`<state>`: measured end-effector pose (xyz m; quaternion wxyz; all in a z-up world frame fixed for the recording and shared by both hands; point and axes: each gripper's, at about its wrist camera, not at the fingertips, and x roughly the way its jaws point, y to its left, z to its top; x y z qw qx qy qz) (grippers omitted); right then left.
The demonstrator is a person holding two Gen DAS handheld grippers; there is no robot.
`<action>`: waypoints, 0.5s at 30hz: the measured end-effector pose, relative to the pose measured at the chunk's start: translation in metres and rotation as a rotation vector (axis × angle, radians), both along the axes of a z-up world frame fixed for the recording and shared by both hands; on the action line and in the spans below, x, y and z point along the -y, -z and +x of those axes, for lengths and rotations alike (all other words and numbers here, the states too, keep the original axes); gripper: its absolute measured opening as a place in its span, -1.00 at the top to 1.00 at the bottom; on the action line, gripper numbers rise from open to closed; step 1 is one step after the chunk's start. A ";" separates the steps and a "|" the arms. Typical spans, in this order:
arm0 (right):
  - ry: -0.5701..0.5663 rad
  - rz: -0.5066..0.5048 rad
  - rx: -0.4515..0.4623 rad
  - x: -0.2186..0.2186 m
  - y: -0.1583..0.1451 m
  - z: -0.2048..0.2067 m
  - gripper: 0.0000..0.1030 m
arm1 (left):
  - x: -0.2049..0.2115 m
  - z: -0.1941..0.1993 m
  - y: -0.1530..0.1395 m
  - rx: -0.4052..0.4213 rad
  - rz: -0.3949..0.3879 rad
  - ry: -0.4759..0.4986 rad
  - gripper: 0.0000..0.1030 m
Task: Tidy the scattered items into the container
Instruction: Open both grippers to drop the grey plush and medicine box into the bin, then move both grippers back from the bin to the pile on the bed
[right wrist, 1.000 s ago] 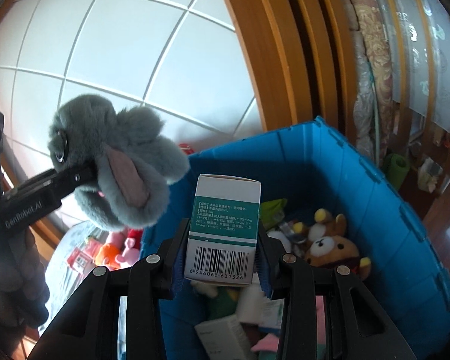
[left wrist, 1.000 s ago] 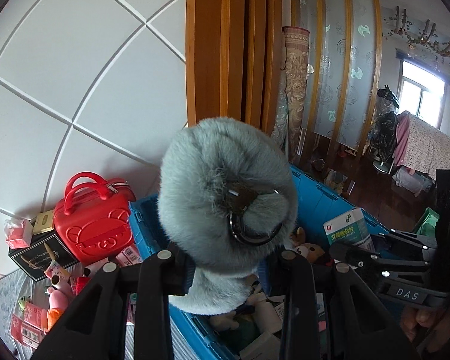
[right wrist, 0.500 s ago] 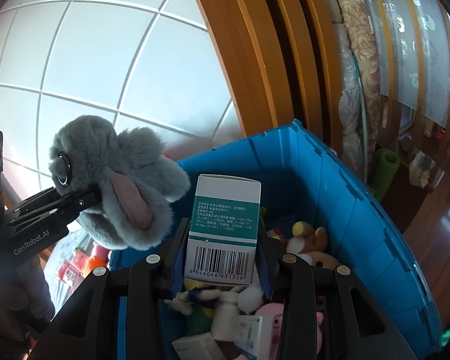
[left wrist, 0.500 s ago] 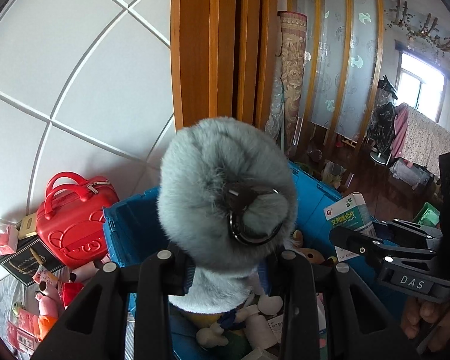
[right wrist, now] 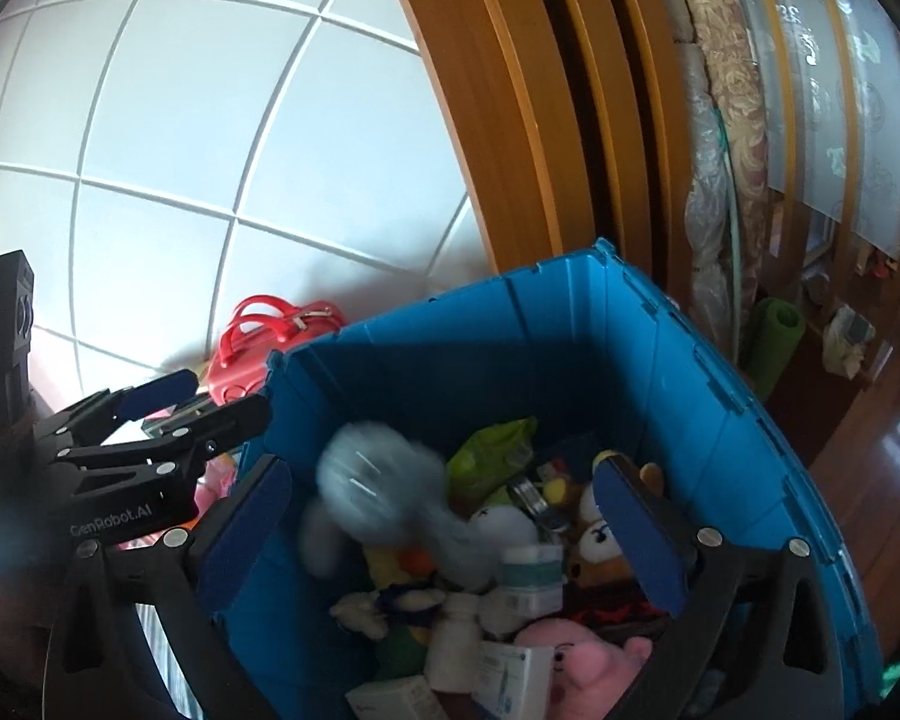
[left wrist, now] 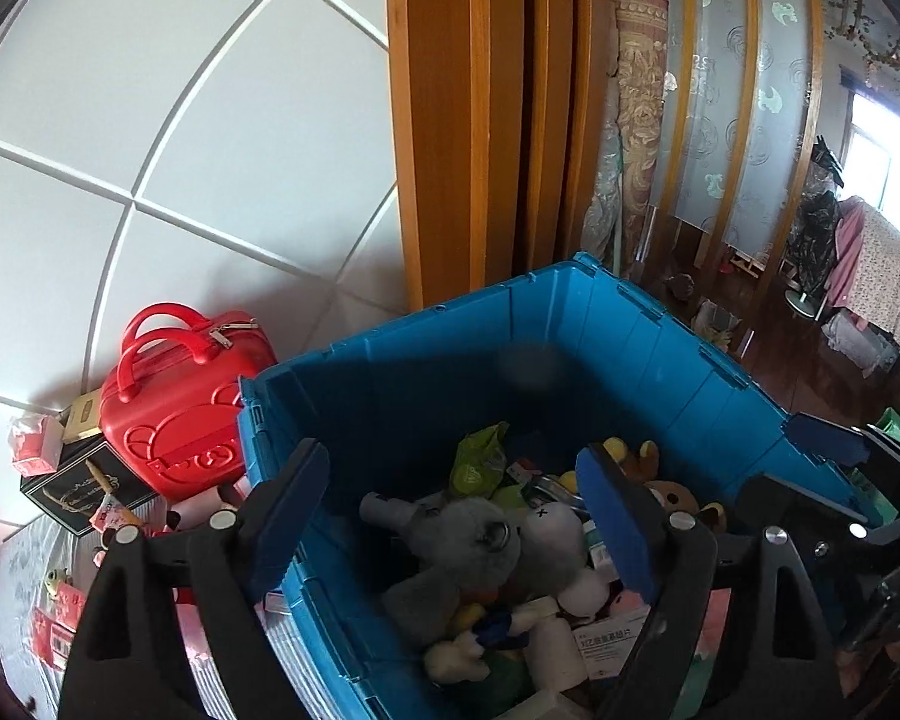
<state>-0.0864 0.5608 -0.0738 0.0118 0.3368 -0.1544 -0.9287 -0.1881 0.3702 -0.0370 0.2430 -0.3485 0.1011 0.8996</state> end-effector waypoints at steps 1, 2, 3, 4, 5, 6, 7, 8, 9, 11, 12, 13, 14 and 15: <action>0.002 -0.003 0.003 0.000 0.001 0.001 -0.99 | 0.003 0.000 0.001 0.000 -0.002 -0.005 -0.64; 0.003 -0.003 0.004 0.001 0.001 0.002 -0.99 | 0.006 -0.001 0.001 0.000 0.000 -0.010 -0.64; 0.005 -0.001 0.006 0.001 0.000 0.003 -0.99 | 0.009 -0.002 0.000 0.000 0.001 -0.014 -0.64; 0.003 0.000 0.008 0.003 0.000 0.004 -0.99 | 0.012 -0.001 0.000 0.000 0.001 -0.018 -0.64; 0.002 0.001 0.008 0.004 0.000 0.004 -0.99 | 0.012 -0.001 -0.001 0.000 0.003 -0.020 -0.64; 0.001 0.002 0.006 0.005 0.000 0.005 -0.99 | 0.015 -0.002 -0.002 0.001 0.006 -0.021 -0.64; -0.002 0.003 0.005 0.007 -0.001 0.005 -0.99 | 0.017 -0.002 -0.001 0.001 0.007 -0.022 -0.64; -0.005 0.003 0.004 0.009 -0.002 0.006 -0.99 | 0.020 -0.001 -0.002 0.001 0.008 -0.024 -0.64; -0.009 0.005 0.003 0.012 -0.002 0.007 -0.99 | 0.022 -0.001 -0.002 0.000 0.009 -0.026 -0.64; -0.014 0.012 0.002 0.016 -0.004 0.007 -0.99 | 0.026 0.000 -0.003 -0.001 0.011 -0.033 -0.64; -0.018 0.015 0.002 0.019 -0.004 0.007 -0.99 | 0.029 0.000 -0.003 -0.001 0.013 -0.036 -0.64; -0.021 0.015 0.002 0.021 -0.004 0.007 -0.99 | 0.032 0.001 -0.003 -0.001 0.014 -0.042 -0.64; -0.023 0.016 0.001 0.022 -0.005 0.007 -0.99 | 0.034 0.002 -0.003 -0.001 0.014 -0.046 -0.64; -0.026 0.018 0.000 0.025 -0.005 0.008 -0.99 | 0.037 0.002 -0.003 0.000 0.014 -0.050 -0.64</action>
